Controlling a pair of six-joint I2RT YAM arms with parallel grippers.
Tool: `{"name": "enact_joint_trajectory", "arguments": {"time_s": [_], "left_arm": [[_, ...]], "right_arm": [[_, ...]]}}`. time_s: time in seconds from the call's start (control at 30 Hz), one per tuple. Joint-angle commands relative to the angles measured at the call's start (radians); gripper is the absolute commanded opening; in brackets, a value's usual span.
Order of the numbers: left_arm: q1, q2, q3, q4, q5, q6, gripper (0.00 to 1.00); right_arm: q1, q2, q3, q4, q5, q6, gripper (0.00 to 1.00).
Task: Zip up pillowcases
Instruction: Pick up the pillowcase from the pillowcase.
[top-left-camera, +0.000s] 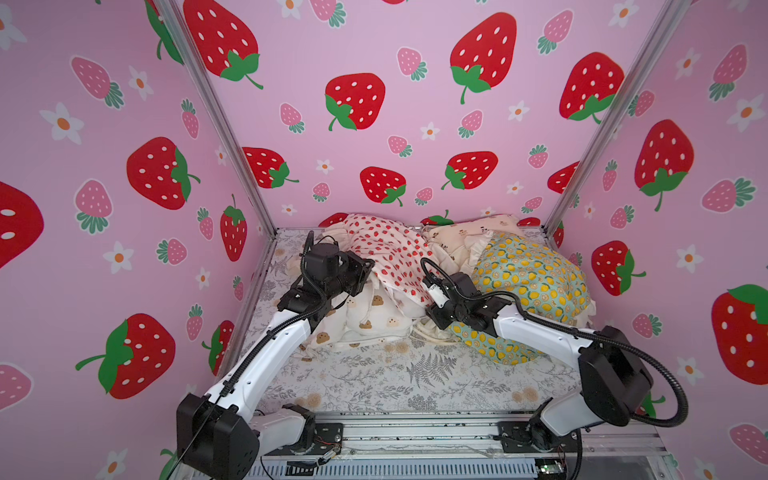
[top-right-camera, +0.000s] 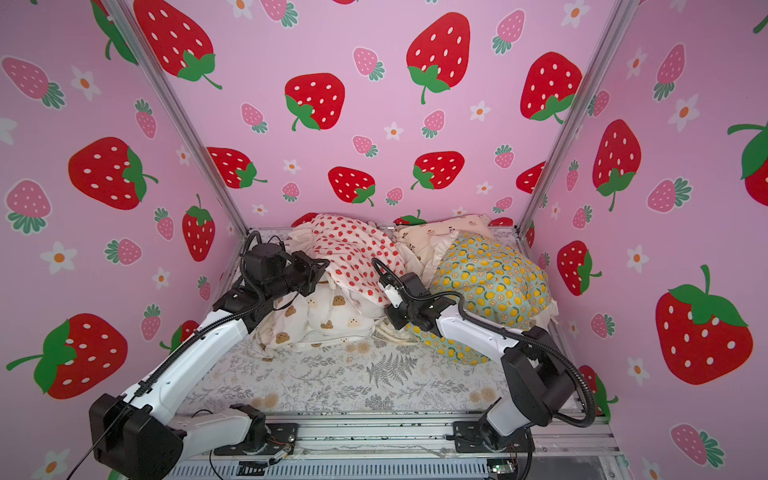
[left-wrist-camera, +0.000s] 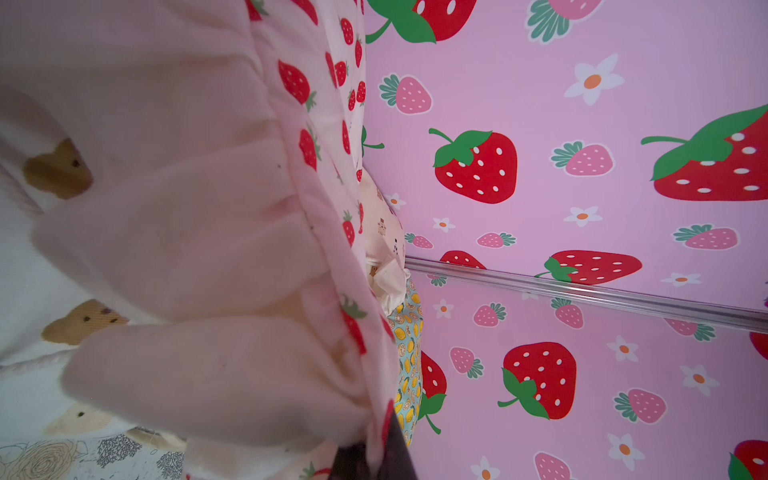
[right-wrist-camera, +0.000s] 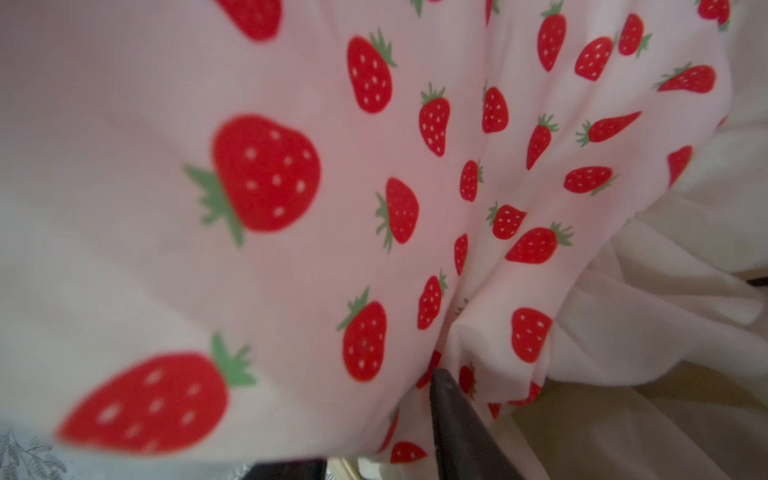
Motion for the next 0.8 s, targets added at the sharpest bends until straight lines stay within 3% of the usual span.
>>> {"name": "enact_joint_trajectory", "arguments": {"time_s": [0.0,0.13,0.43,0.77], "left_arm": [[0.008,0.000,0.048,0.017,0.010,-0.008,0.00],[0.018,-0.001,0.050,0.012,0.022,-0.007,0.00],[0.034,0.000,0.063,0.012,0.029,-0.007,0.00],[0.086,0.039,0.222,-0.015,0.073,-0.031,0.00]], "right_arm": [[0.004,-0.001,0.009,0.048,0.041,-0.012,0.33],[0.003,-0.024,0.005,0.035,0.075,-0.025,0.27],[-0.009,-0.106,0.062,0.008,0.063,-0.014,0.03],[-0.072,-0.153,0.408,-0.263,0.051,0.121,0.00]]}}
